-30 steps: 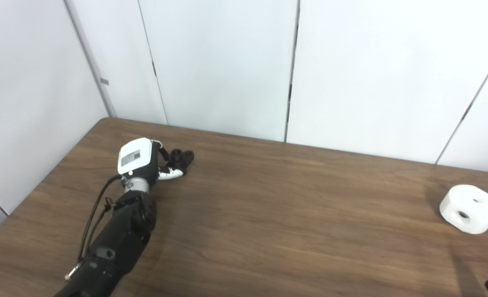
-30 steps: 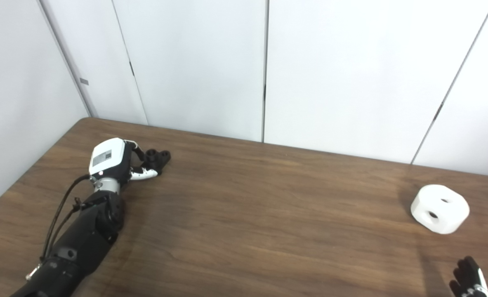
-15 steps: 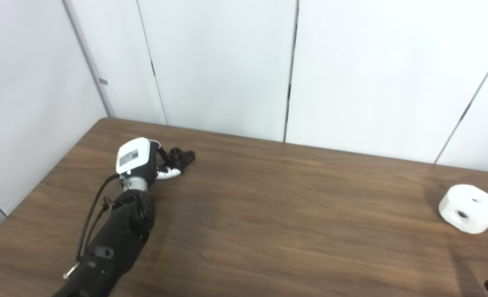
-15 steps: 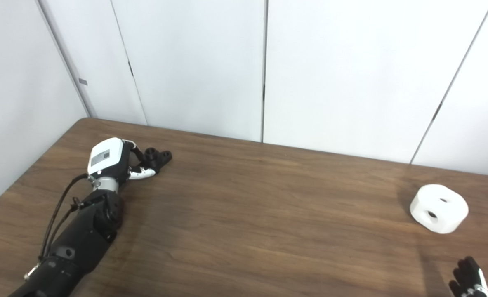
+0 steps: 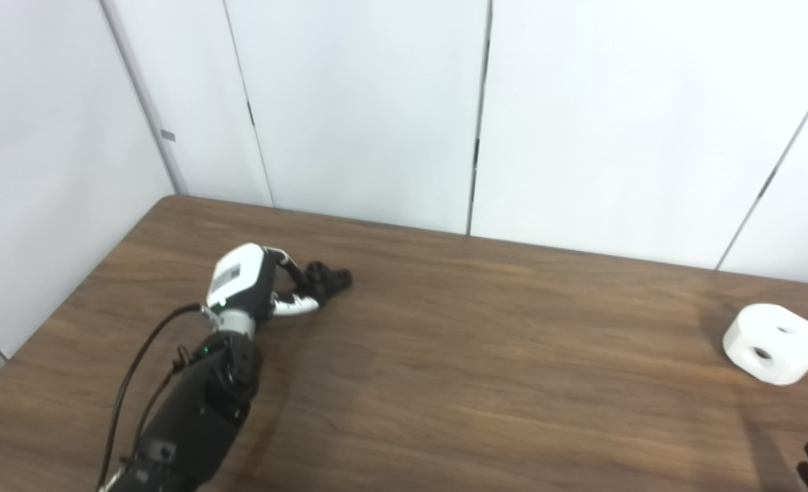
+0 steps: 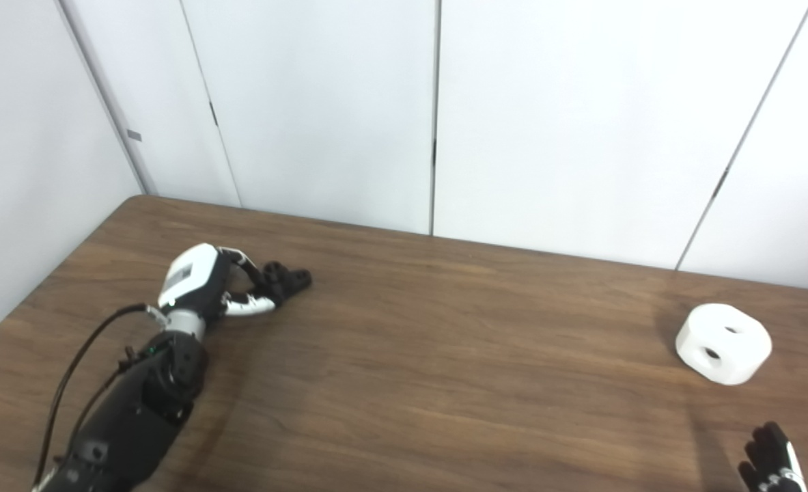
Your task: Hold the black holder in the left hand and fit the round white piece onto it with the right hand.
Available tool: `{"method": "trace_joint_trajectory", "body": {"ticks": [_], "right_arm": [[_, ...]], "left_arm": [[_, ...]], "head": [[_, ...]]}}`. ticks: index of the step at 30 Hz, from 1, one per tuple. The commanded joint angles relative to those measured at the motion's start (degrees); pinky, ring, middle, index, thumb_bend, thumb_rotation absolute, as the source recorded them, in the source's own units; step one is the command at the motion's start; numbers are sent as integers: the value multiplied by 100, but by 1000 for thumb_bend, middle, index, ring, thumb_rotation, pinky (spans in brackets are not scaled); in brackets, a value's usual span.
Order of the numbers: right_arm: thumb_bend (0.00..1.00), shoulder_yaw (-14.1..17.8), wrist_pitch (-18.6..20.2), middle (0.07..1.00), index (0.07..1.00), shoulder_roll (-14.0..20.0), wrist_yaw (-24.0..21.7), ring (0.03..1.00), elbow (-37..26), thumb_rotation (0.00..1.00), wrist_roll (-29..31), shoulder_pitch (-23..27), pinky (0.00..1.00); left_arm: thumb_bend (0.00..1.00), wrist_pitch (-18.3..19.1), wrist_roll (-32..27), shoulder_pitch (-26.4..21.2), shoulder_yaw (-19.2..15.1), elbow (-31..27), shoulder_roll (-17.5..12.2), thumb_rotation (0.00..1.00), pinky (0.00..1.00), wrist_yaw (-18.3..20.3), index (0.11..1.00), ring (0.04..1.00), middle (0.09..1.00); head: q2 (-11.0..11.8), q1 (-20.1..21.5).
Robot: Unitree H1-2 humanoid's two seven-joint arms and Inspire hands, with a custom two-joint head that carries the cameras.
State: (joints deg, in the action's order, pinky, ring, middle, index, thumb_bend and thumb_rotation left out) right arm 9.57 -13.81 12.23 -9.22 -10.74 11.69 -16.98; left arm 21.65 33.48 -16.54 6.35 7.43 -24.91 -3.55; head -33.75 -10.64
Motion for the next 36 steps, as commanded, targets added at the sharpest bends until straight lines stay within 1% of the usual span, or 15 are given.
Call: {"method": "trace_joint_trajectory", "body": {"ticks": [1,5,10,11,12,16,18,22,24,26,30,33,36], "right_arm": [[727,-90,-50,1000,1000,-100,-13,1000,200,992,-2,-108,1000],[736,-107,-5,996,999,-128,-8,1000,146,980,36,-113,1000],[710,-149,-10,991,1000,-172,36,1000,57,999,-115,-125,1000],[703,-155,-8,991,1000,-181,43,1000,44,1000,-132,-126,1000],[698,-169,8,990,1000,-204,62,1000,1,1000,-167,-132,1000],[641,-235,35,984,1000,-267,111,1000,-160,1000,-317,-156,1000],[620,-269,76,987,1000,-286,122,1000,-228,1000,-384,-172,1000],[610,-343,102,989,1000,-301,132,1000,-312,1000,-488,-206,1000],[590,-372,144,994,1000,-327,138,1000,-363,1000,-500,-212,1000],[594,-403,249,992,999,-360,159,1000,-445,1000,-511,-223,1000],[605,-439,469,985,995,-449,225,1000,-585,1000,-536,-237,1000],[628,-460,610,981,998,-471,272,1000,-667,1000,-607,-246,1000],[641,-466,624,976,1000,-471,306,1000,-699,1000,-639,-247,1000]], "left_arm": [[517,-108,-30,-23,-12,-282,-66,46,775,79,487,850,756],[518,-261,-61,278,91,-659,77,45,750,149,487,837,762],[519,-496,80,631,314,-1056,166,45,724,210,486,823,757],[519,-523,103,680,342,-1109,181,45,728,210,487,826,761],[519,-587,154,783,419,-1226,199,45,731,221,487,828,764],[519,-786,379,1149,673,-1628,312,47,748,197,487,843,771],[519,-911,484,1342,793,-1812,385,47,788,201,488,849,773],[518,-1090,735,1661,1040,-2142,481,46,792,286,488,855,778],[517,-1176,772,1782,1103,-2265,520,44,806,343,488,863,783],[517,-1237,864,1909,1187,-2401,565,44,824,413,488,868,786],[518,-1362,1087,2150,1368,-2556,700,46,903,434,488,859,781],[518,-1467,1255,2281,1504,-2589,802,46,900,433,488,859,779],[519,-1491,1360,2331,1526,-2557,886,47,893,465,487,856,777]], "head": [[-33,29],[-92,151],[-207,377],[-207,377],[-274,490],[-365,661],[-413,763],[-525,968],[-582,1070],[-655,1177],[-733,1267],[-772,1270],[-796,1253]]}}
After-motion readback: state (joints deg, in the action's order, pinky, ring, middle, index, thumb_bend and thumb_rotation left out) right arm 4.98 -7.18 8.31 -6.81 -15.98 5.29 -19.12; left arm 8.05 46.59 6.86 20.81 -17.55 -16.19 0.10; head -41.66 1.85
